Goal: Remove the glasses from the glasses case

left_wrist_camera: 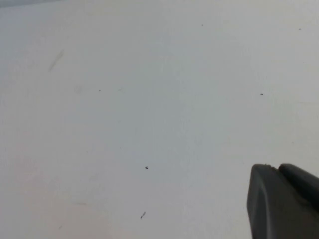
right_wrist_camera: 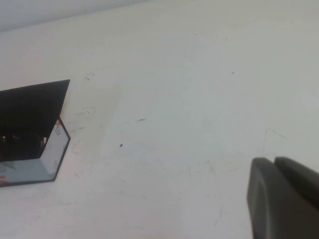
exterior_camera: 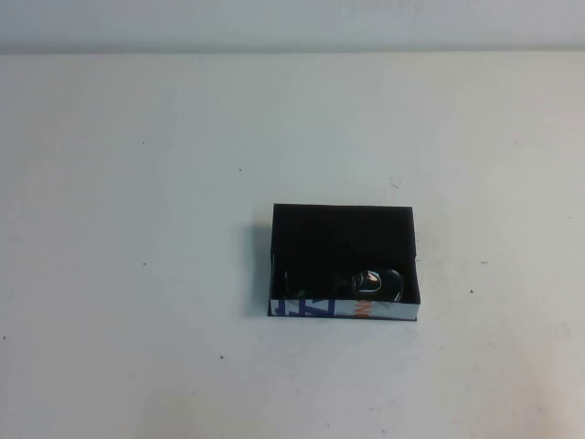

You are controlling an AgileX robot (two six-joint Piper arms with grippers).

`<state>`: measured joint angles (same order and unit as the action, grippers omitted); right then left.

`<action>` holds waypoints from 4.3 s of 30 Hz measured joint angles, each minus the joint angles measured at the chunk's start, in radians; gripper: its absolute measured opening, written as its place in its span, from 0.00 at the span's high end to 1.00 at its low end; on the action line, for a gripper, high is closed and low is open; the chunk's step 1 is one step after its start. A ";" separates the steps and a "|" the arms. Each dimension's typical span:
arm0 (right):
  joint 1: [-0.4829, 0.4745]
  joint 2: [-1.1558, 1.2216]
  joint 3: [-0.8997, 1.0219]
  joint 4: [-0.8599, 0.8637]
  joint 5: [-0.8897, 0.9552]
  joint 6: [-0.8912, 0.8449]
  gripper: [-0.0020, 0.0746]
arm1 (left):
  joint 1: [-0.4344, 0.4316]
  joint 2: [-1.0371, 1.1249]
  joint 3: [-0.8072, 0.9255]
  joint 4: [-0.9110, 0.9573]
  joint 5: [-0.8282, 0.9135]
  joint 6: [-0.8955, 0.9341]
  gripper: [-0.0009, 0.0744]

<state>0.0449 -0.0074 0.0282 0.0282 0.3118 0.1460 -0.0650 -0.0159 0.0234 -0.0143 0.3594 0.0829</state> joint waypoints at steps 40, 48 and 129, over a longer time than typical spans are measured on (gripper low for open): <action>0.000 0.000 -0.015 0.019 -0.007 0.000 1.00 | 0.000 0.000 0.000 0.000 0.000 0.000 0.99; 0.000 0.005 -0.373 0.070 0.014 0.000 1.00 | 0.000 0.000 0.000 0.000 0.000 0.000 0.99; 0.563 2.122 -1.774 0.041 0.790 -1.159 0.52 | 0.000 0.000 0.000 0.000 0.000 0.000 0.99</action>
<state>0.6082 2.1150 -1.7462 0.0689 1.1023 -1.0126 -0.0650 -0.0159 0.0234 -0.0143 0.3594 0.0829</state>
